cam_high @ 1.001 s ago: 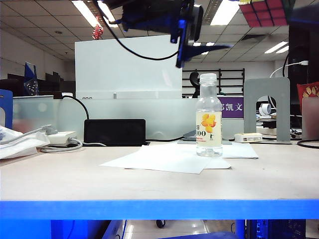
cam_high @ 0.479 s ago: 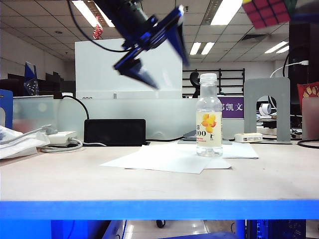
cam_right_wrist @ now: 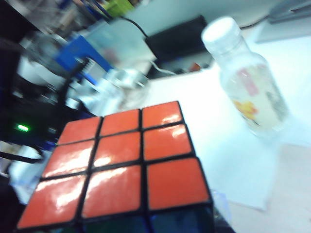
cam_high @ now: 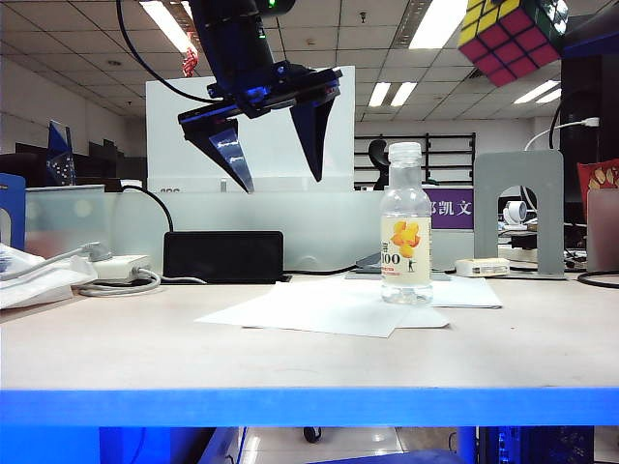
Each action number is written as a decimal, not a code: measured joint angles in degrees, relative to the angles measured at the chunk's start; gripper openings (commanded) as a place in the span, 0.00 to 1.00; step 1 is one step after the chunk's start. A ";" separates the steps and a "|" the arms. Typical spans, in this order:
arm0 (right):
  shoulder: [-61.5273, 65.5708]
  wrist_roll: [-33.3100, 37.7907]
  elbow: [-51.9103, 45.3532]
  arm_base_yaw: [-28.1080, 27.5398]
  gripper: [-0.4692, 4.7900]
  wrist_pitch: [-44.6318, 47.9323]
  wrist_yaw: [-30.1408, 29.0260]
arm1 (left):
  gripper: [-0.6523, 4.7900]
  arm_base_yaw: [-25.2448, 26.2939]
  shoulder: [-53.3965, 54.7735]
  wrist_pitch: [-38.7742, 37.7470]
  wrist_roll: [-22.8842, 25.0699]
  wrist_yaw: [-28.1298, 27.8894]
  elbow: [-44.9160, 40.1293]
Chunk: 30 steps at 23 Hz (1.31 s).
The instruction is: Rotate the Rubik's Cube so that the bottom side is facing up.
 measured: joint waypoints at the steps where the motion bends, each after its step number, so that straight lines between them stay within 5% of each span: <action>1: 0.42 -1.64 1.20 1.14 0.63 -2.67 2.03 | 1.00 -0.07 -0.02 0.00 0.02 -0.04 0.00; 19: 18.84 -10.14 23.71 13.20 0.63 -30.40 17.97 | 1.00 0.11 -9.66 -0.42 1.75 -5.11 -0.11; 30: 31.89 -11.67 33.33 13.92 0.63 -38.42 18.38 | 1.00 -0.26 -20.31 -3.13 2.34 -6.91 -0.09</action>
